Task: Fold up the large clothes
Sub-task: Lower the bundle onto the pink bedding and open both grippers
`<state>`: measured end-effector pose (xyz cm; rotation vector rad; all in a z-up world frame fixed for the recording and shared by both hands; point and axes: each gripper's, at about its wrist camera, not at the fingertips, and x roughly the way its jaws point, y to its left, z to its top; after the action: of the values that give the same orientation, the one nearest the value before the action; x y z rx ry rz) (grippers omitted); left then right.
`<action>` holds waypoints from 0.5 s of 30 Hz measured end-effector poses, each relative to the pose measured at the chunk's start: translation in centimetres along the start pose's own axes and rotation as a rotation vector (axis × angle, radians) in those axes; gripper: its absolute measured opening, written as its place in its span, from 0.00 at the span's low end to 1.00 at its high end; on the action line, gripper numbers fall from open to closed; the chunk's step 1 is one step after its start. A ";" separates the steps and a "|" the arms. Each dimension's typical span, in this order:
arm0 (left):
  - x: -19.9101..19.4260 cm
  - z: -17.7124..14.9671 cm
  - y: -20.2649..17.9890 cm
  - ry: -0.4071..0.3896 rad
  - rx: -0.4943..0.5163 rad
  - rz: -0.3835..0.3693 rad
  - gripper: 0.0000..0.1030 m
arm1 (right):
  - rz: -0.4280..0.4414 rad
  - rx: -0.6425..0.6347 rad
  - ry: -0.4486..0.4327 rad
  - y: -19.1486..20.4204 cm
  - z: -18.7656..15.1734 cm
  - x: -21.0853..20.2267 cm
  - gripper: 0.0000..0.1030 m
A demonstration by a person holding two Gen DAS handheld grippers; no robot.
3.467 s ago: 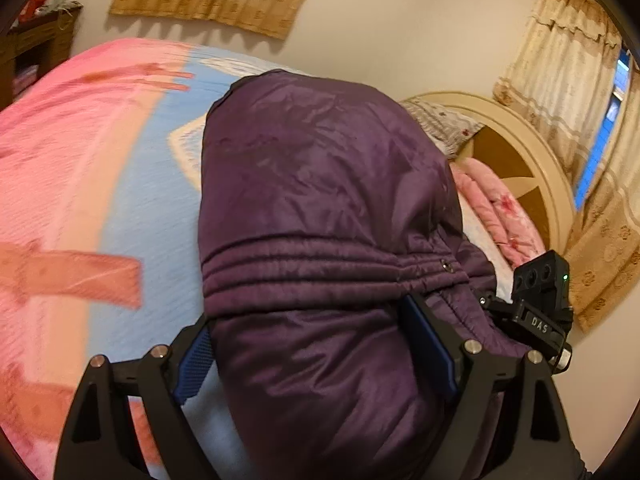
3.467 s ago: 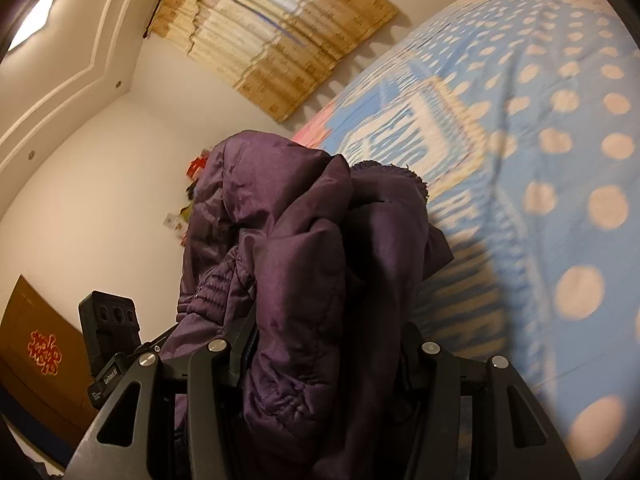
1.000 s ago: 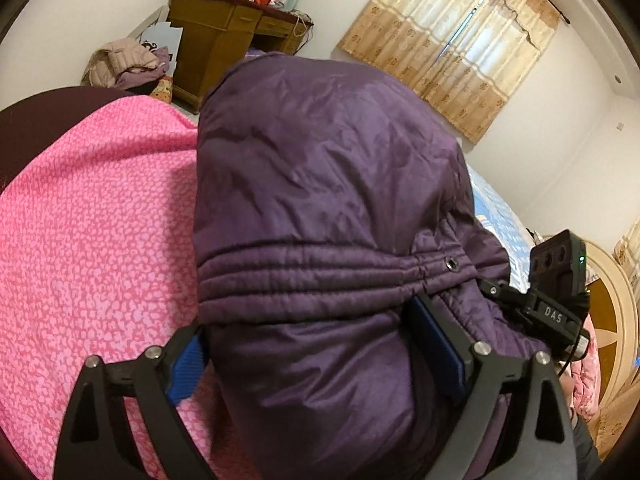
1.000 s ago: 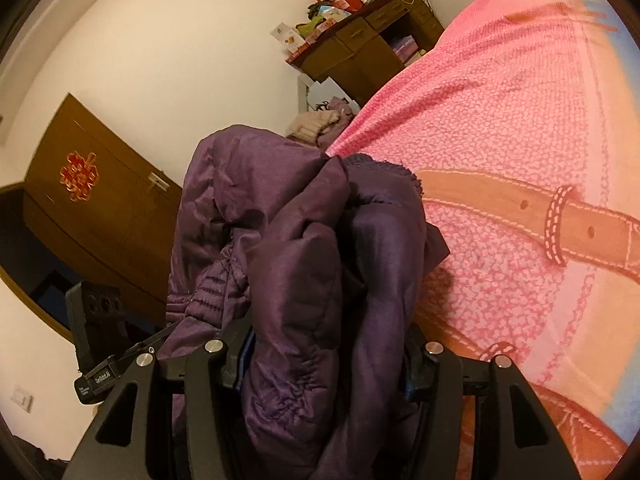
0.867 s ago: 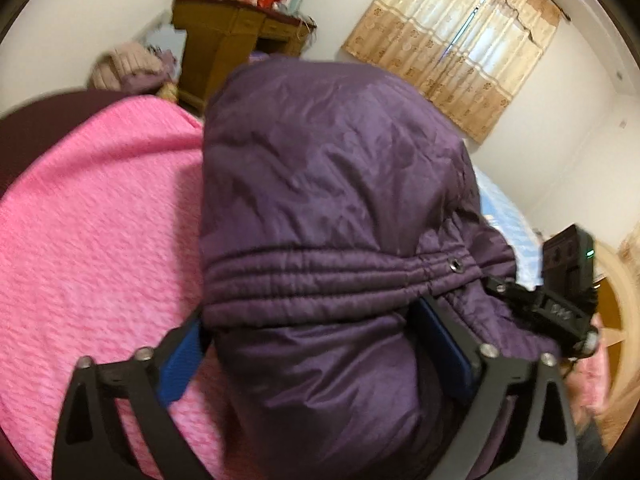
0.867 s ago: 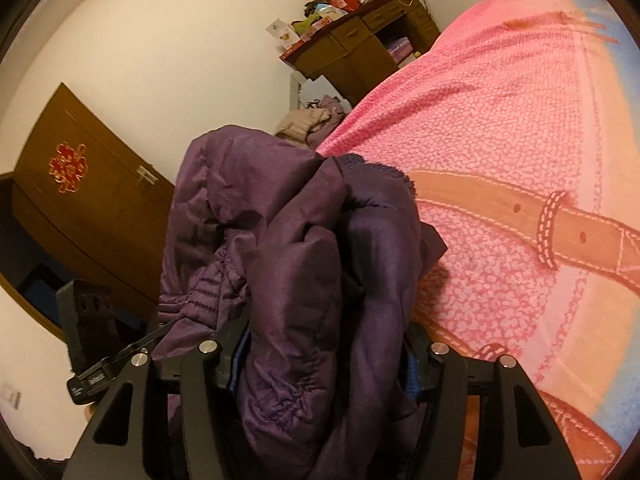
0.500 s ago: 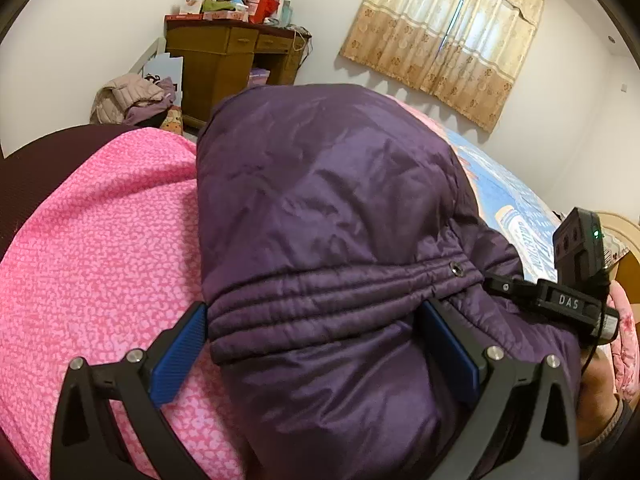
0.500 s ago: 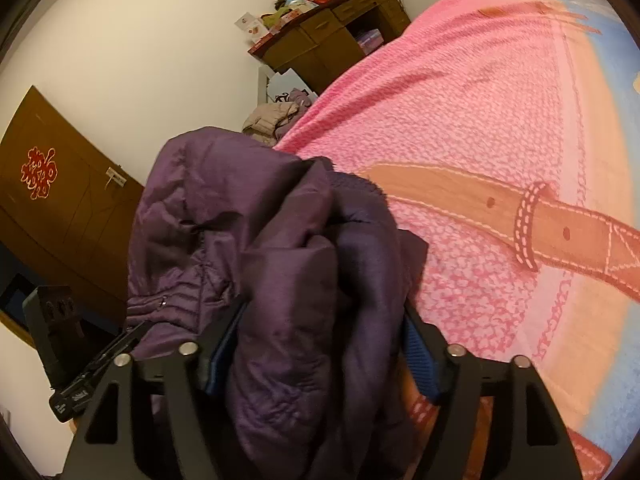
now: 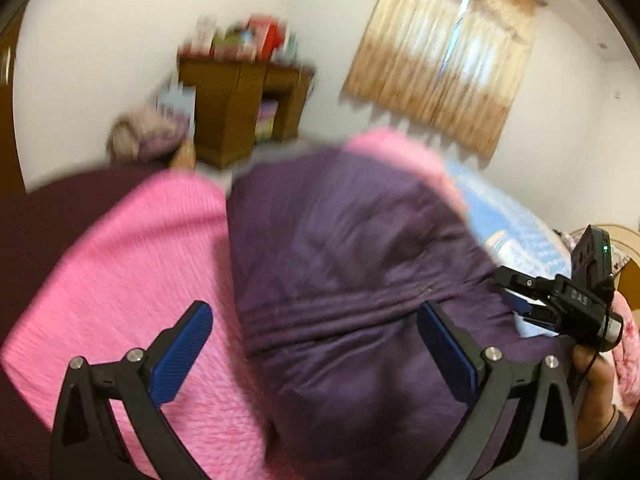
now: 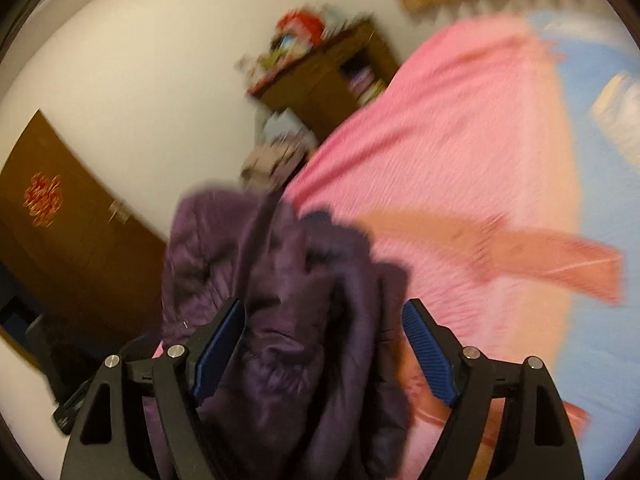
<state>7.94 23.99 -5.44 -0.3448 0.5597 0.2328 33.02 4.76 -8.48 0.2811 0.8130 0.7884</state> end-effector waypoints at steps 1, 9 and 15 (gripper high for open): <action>-1.4 0.3 -0.4 -0.032 0.025 0.018 1.00 | -0.055 -0.025 -0.052 1.0 0.0 -2.2 0.79; -7.3 0.6 -2.4 -0.100 0.125 0.009 1.00 | -0.120 -0.236 -0.157 9.4 -3.9 -9.8 0.80; -9.0 0.8 -4.9 -0.138 0.186 -0.026 1.00 | -0.128 -0.311 -0.166 12.0 -6.1 -11.9 0.80</action>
<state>2.37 18.72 1.45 -0.1546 0.4362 0.1762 17.22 4.07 -0.01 0.0159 0.5367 0.7476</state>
